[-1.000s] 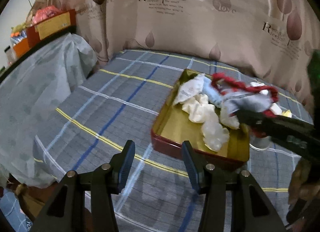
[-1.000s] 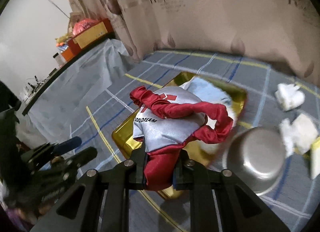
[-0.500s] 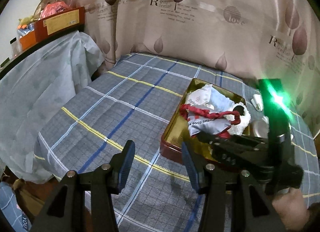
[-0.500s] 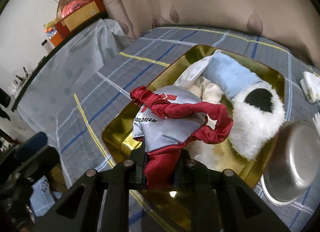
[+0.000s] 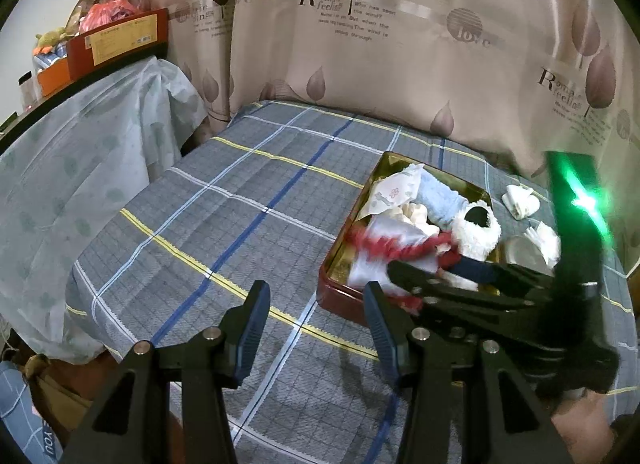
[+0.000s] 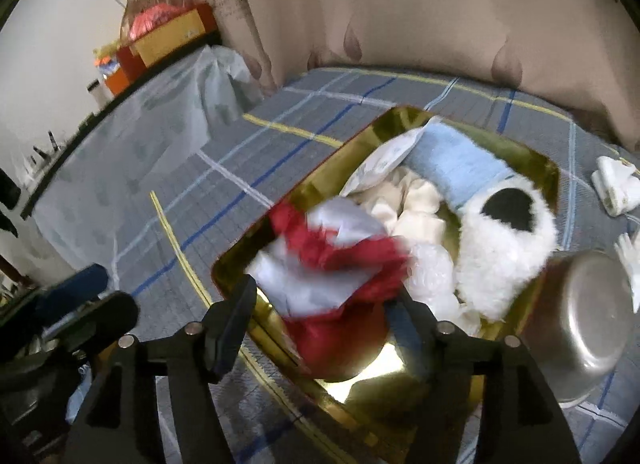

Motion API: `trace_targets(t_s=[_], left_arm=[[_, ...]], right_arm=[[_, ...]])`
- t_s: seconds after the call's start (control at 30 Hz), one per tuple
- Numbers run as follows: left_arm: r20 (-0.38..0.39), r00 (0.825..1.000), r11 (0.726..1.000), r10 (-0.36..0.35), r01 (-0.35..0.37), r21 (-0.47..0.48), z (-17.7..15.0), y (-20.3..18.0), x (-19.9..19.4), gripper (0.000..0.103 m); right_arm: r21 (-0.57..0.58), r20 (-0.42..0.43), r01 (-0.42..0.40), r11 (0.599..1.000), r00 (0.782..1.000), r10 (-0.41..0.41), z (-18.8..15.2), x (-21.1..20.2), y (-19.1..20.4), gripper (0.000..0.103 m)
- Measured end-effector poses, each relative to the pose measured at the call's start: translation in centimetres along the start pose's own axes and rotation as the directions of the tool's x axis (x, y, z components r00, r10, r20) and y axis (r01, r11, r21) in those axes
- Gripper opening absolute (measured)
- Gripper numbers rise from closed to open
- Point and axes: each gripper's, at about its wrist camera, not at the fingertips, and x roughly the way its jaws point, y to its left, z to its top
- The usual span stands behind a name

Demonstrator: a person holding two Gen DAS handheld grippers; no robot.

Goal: Organize soft objects
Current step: 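Open the left gripper to drop the bag in the tray while the right gripper lowers the shirt into it, then open the right gripper and withdraw it from the tray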

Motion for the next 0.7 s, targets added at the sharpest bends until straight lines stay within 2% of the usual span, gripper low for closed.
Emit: trace_targets(t_s=[0.17,0.27,0.4,0.5,0.6,0.7], left_arm=[[-0.013,1.000,1.000,0.000,0.000,0.012,-0.2,-0.3,0.3,0.050],[-0.023,1.000,1.000,-0.002,0.003,0.025,-0.5,-0.7,0.5,0.050],[-0.031,0.999,0.998,-0.022,0.024,0.063,-0.8,-1.7,0.6,0.050],[-0.046,0.996,0.993,-0.081,0.085,0.081,-0.9,-2.5,0.5,0.050],[-0.084,0.984,0.981,-0.159,0.167,0.098,-0.7,-3.7,0.3,0.050],[-0.135,0.959,0.958,-0.247,0.263,0.111,-0.2,-5.5,0.3,0.050]], right_arm=[[0.033,0.087,-0.023,0.999,0.996,0.020,-0.5,-3.1,-0.7,0.063],[0.050,0.137,-0.010,0.999,0.991,0.004,-1.5,-5.4,-1.4,0.063],[0.069,0.216,0.093,0.993,0.971,-0.106,-4.2,-9.3,-3.5,0.064],[0.098,0.240,0.233,0.967,0.938,-0.251,-7.1,-12.4,-6.8,0.069],[0.131,0.206,0.384,0.914,0.891,-0.404,-10.0,-14.8,-11.1,0.069],[0.185,0.137,0.523,0.832,0.825,-0.549,-12.5,-16.6,-15.9,0.069]])
